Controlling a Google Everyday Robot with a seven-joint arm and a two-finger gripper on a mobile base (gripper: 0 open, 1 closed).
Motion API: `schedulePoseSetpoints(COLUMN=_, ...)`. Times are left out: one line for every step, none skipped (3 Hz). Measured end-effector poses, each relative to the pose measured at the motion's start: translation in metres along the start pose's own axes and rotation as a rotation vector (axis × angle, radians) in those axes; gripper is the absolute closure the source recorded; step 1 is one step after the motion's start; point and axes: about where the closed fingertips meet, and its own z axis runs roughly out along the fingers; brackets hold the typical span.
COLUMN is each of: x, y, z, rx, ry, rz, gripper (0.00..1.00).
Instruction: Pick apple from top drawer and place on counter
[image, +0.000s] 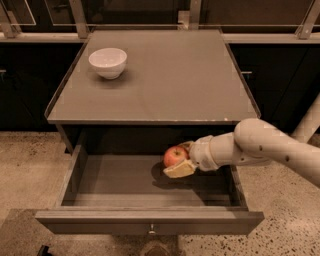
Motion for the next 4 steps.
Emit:
schedulePoseSetpoints(x=-0.013, y=0.024, z=-0.054, rx=-0.054, ry=-0.005, rz=-0.041, gripper=1.0)
schedulePoseSetpoints(x=-0.021, y=0.051, z=-0.104, rx=-0.074, ry=-0.015, rz=-0.067, gripper=1.0)
schedulePoseSetpoints(x=-0.021, y=0.051, z=-0.104, rx=-0.074, ry=-0.015, rz=-0.068, gripper=1.0)
schedulePoseSetpoints(x=-0.059, y=0.051, z=-0.1, rx=-0.102, ry=-0.012, rz=-0.163, gripper=1.0)
